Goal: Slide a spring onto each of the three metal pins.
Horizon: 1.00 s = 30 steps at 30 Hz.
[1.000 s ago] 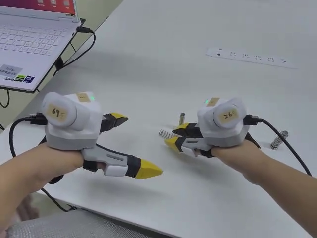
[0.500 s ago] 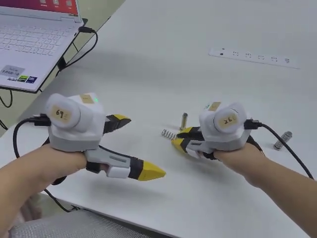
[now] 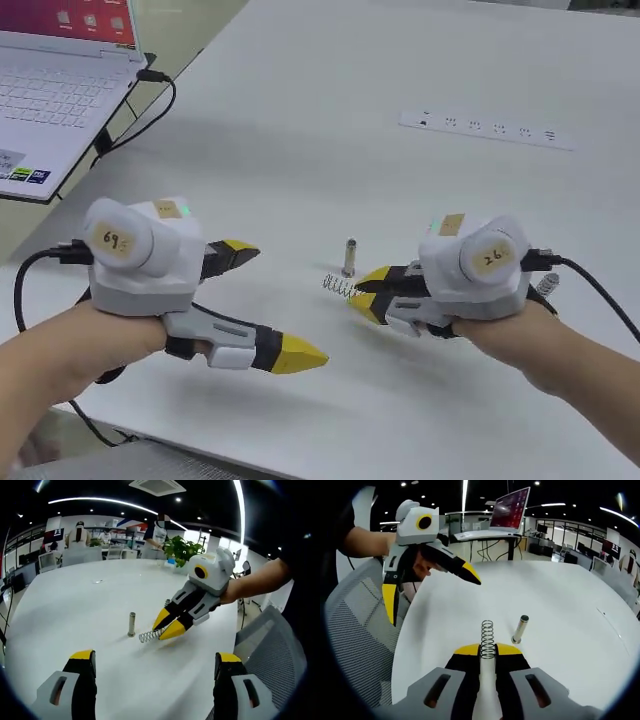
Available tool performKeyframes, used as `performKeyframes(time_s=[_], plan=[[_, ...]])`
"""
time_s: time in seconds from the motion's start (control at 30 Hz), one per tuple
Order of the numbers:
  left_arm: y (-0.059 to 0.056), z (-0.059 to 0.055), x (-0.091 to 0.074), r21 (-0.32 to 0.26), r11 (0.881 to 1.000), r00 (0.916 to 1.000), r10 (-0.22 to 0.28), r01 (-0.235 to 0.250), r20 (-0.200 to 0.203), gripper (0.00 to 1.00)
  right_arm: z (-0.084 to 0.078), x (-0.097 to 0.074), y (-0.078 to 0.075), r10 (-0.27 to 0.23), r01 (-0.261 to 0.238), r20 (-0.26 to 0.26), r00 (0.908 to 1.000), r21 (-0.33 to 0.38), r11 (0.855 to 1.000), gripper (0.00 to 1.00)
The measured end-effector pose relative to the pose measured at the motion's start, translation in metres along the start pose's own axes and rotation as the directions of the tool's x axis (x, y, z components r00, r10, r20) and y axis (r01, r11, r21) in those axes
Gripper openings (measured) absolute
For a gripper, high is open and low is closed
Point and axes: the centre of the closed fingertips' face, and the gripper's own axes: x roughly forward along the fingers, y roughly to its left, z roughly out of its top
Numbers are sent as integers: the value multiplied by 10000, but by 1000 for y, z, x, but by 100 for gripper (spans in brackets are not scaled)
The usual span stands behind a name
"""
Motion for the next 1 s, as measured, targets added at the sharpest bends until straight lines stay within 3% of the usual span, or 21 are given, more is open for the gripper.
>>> performKeyframes(time_s=[0.27, 0.5, 0.7, 1.0], plan=[[-14, 5, 8, 279, 9986, 9990, -452, 452, 0, 93, 0, -35, 1, -169, 171, 66, 9998, -343, 9993, 8], [-22, 3, 11, 358, 9961, 9968, -805, 804, -6, 86, -2, -51, 4, -196, 202, 138, 9997, -451, 9988, 8], [-31, 9, 14, 476, 9905, 9914, -1301, 1294, 122, 76, -7, -65, 14, -91, 99, 173, 9998, -446, 9990, 8], [-46, 28, 26, 1245, 9664, 9743, -2250, 2249, -136, 59, -8, -83, 19, 12, 2, 173, 9998, -796, 9968, 8]])
